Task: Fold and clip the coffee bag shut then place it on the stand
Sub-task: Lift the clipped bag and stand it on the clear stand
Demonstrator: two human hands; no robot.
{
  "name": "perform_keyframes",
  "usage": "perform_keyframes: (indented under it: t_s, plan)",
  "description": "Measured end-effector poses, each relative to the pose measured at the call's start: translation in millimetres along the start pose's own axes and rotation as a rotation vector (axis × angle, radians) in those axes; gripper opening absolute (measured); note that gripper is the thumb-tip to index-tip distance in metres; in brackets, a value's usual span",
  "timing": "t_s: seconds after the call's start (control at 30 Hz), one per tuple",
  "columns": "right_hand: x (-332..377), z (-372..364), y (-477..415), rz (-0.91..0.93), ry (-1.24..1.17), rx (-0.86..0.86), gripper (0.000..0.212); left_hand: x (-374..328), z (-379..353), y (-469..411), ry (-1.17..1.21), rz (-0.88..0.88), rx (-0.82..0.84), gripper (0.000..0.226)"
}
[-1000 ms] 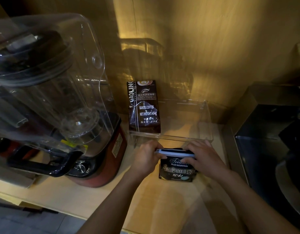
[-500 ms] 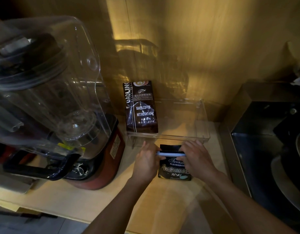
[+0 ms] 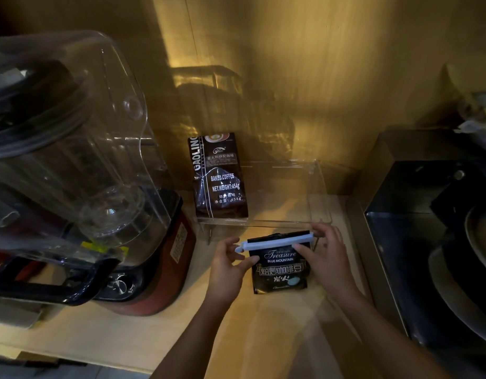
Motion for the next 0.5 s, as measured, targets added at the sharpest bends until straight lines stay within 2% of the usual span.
perform_keyframes:
  t_s: [0.13,0.27,0.4,0.5]
  plan:
    - [-13.0,-7.9,10.8,-0.114,-0.205,0.020,0.039,11.1,-5.3,5.2,0.141,0.093,-0.028,0.030]
    - [-22.1,-15.0,15.6,-0.110,-0.235,0.050,0.011,21.6,-10.7,10.5,0.170,0.055,0.029,0.009]
    - [-22.3,-14.0,12.7,-0.084,-0.220,0.087,0.015,22.6,-9.8,7.9,0.154,0.004,0.001,0.008]
    - [-14.4,-9.7,12.1,-0.051,-0.200,0.076,0.024,14.6,-9.9,8.1,0.139,-0.026,-0.024,0.018]
Point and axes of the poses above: each hand's wrist, its own y-axis away from the middle knuckle, its own z-axis out of the back of the hand, x = y × z, the point moved 3 cm from there along -y, towards the middle knuckle, and after that the axes turned 13 degrees about y, right-handed, at the moved point
